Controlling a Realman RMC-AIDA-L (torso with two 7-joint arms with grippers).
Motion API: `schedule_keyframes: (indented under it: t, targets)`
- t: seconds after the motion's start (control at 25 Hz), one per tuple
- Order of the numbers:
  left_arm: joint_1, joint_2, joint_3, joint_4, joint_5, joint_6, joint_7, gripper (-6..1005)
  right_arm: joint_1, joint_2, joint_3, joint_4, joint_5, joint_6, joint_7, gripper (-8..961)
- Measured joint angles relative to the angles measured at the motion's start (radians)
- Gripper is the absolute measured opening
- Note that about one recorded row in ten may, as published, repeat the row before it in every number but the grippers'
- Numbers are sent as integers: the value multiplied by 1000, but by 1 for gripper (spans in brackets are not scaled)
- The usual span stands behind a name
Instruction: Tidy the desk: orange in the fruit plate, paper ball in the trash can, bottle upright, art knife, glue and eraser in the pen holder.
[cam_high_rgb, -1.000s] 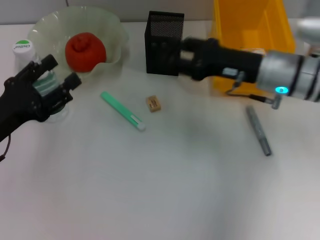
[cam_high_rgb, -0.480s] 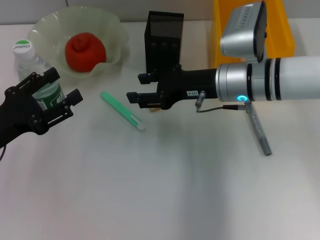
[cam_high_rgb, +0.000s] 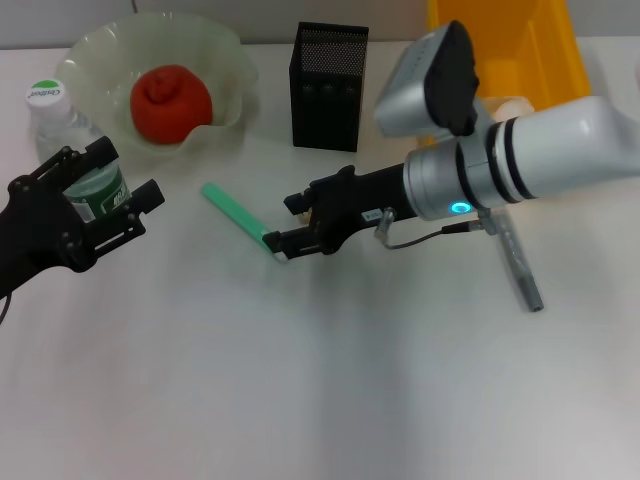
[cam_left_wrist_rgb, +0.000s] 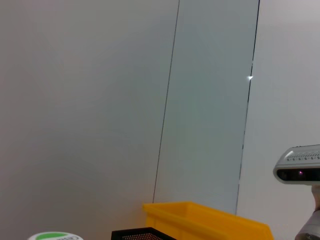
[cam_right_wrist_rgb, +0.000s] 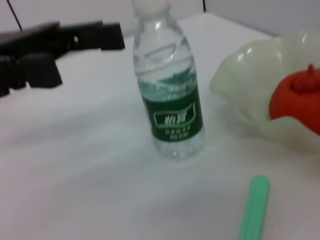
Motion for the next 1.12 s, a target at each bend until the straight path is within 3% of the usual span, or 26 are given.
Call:
schedule_keyframes:
  t: [0.16, 0.64, 1.12]
  targets:
    - [0, -2, 5, -1, 0, -3, 1, 816, 5, 15, -1, -18, -51, 25, 17, 633]
    - [3, -11, 9, 0, 0, -8, 2, 817, 43, 24, -26, -14, -77, 73, 21, 632]
    - [7, -19, 9, -9, 0, -8, 20, 818, 63, 31, -122, -1, -85, 124, 26, 632]
